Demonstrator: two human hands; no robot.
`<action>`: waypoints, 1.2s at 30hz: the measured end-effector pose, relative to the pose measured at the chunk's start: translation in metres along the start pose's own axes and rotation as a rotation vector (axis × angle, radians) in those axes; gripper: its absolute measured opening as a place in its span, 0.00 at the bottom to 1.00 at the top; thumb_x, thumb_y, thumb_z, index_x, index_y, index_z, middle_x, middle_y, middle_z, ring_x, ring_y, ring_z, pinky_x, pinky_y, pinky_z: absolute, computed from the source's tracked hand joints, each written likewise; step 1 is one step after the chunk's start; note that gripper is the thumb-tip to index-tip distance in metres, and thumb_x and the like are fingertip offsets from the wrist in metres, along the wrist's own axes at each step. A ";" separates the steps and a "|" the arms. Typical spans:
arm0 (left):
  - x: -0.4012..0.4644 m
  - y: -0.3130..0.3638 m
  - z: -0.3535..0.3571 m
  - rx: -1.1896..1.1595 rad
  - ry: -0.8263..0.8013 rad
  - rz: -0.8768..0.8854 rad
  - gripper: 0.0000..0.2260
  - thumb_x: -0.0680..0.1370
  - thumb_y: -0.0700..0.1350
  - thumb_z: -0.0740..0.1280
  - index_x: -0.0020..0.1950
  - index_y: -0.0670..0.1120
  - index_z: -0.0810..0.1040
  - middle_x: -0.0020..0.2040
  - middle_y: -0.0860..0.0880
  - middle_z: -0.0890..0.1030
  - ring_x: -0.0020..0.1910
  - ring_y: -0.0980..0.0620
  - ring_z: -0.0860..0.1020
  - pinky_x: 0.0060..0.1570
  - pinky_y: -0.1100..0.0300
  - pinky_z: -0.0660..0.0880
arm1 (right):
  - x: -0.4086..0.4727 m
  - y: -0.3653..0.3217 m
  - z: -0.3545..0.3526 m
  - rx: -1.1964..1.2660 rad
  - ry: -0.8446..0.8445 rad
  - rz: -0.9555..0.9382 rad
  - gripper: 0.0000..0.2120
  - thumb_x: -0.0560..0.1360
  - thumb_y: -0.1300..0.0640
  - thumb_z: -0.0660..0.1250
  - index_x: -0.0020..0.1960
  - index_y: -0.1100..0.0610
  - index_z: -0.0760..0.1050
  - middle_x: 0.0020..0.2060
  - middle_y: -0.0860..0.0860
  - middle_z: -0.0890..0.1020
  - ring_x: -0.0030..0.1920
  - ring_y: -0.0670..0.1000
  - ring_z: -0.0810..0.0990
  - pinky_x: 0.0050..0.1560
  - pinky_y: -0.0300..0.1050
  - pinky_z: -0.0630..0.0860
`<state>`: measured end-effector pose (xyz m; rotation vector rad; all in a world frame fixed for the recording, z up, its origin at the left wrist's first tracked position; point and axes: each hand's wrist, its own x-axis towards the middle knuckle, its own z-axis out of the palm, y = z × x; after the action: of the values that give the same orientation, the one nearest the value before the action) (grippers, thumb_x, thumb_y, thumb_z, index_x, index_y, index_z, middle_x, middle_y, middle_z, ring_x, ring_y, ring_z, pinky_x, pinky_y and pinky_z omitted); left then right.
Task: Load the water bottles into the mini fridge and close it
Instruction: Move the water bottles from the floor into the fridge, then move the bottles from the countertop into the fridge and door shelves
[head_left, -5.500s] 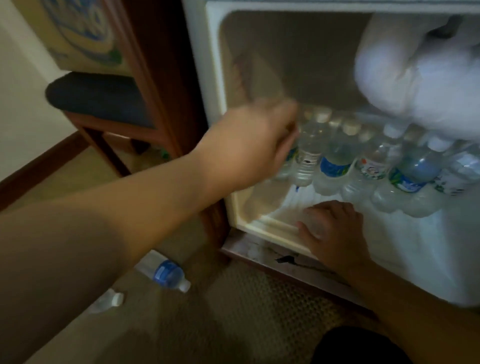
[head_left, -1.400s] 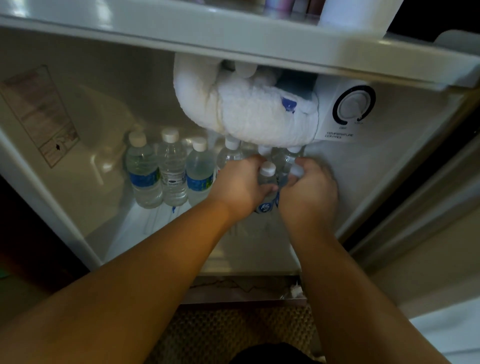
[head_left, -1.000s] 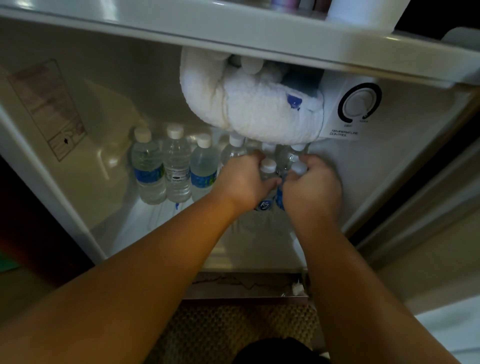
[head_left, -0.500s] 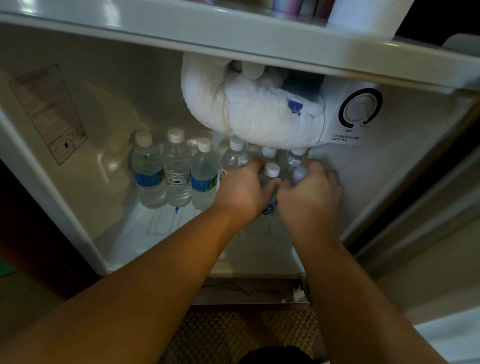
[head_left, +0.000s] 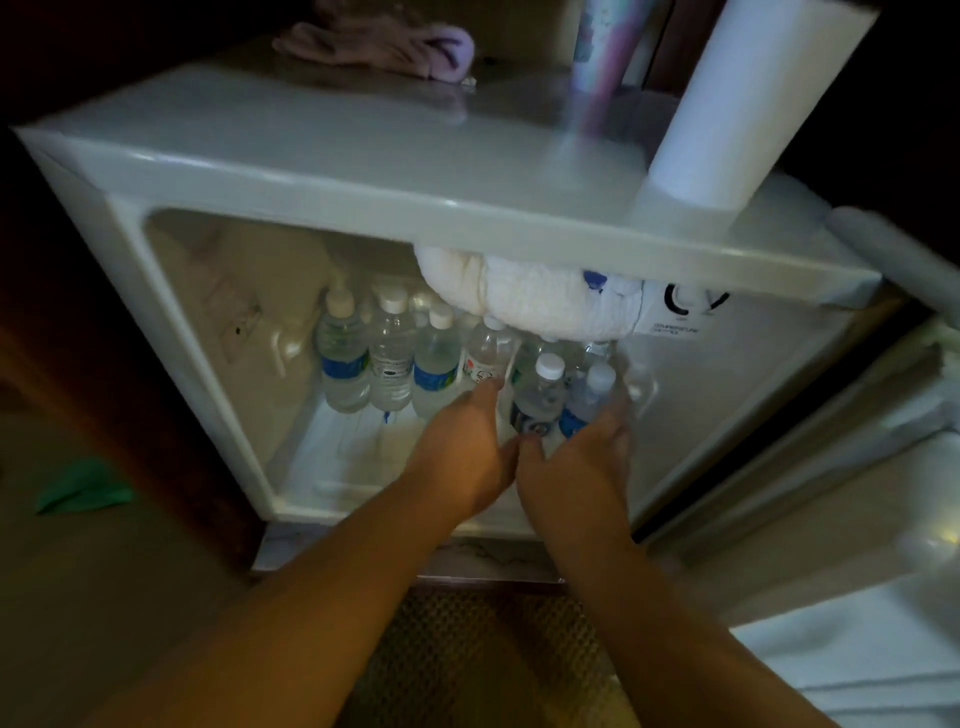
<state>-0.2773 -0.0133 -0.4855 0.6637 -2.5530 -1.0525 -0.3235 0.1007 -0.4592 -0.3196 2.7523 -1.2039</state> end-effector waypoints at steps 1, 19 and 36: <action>-0.014 0.004 -0.009 0.016 -0.002 -0.025 0.31 0.78 0.56 0.72 0.78 0.47 0.66 0.67 0.43 0.79 0.65 0.45 0.78 0.61 0.54 0.74 | -0.011 -0.006 -0.006 -0.023 -0.066 0.028 0.45 0.78 0.49 0.70 0.83 0.53 0.43 0.78 0.58 0.57 0.78 0.61 0.60 0.75 0.61 0.66; -0.259 0.366 -0.433 0.157 0.217 -0.226 0.32 0.76 0.66 0.67 0.77 0.64 0.60 0.66 0.65 0.73 0.60 0.60 0.77 0.55 0.68 0.73 | -0.216 -0.294 -0.439 -0.311 -0.274 -0.557 0.32 0.79 0.30 0.50 0.80 0.42 0.57 0.81 0.45 0.61 0.81 0.53 0.57 0.76 0.59 0.66; -0.318 0.474 -0.510 0.191 0.282 -0.164 0.34 0.73 0.70 0.67 0.76 0.61 0.64 0.67 0.62 0.75 0.64 0.58 0.76 0.60 0.67 0.71 | -0.288 -0.382 -0.532 -0.294 -0.215 -0.452 0.42 0.72 0.19 0.48 0.79 0.40 0.54 0.82 0.48 0.57 0.82 0.56 0.53 0.77 0.61 0.58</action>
<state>0.0724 0.1512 0.1753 1.0088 -2.4001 -0.7055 -0.0916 0.2951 0.1891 -1.0794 2.7383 -0.7660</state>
